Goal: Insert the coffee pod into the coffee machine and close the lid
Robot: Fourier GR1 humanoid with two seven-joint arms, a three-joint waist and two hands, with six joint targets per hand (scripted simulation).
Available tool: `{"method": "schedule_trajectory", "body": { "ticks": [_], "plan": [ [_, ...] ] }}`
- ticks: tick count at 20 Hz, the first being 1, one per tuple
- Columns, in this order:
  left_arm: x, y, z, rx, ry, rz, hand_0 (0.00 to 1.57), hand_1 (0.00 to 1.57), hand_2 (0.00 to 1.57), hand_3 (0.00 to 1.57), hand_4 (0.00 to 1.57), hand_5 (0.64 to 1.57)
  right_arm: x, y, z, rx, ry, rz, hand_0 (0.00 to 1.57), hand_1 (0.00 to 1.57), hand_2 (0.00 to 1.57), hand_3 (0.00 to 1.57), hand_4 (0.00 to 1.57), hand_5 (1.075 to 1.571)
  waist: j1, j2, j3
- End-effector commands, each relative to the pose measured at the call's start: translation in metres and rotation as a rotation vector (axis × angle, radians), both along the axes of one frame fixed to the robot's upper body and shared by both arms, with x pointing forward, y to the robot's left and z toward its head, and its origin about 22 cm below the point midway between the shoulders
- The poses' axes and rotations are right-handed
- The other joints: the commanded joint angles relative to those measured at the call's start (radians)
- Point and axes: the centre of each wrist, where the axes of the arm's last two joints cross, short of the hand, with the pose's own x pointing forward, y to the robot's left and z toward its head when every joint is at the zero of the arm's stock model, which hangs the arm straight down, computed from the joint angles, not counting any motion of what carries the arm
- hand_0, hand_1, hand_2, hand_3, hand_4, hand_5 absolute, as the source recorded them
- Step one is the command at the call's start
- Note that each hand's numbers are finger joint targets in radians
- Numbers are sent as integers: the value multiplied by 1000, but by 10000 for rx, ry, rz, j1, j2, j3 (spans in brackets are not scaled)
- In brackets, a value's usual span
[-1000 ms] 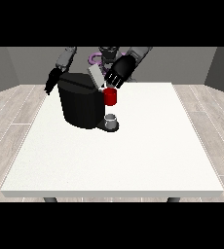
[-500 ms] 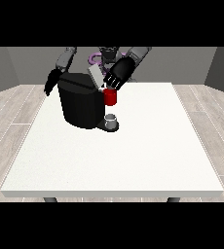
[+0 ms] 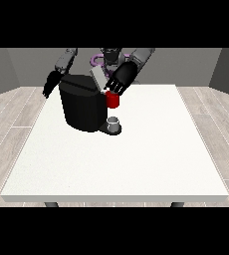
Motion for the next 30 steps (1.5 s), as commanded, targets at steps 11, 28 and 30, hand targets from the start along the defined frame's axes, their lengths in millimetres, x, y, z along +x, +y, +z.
{"method": "schedule_trajectory", "body": {
  "ticks": [11,28,30],
  "plan": [
    [0,12,10,-21,-789,71,1180,1180,1198,1170,351,1571,-2,9,8,-221,-195,103,0,0,0,0,145,1571,-229,175,0],
    [-1,18,17,721,-2106,179,1110,1110,1122,969,0,1571,7,10,31,-5,-671,-58,0,0,0,0,85,1571,-258,881,-2],
    [-1,13,18,678,-2155,111,1150,1150,1145,953,0,1571,7,0,28,-366,-313,-49,0,0,0,0,144,1571,-330,635,-2]
  ]
}}
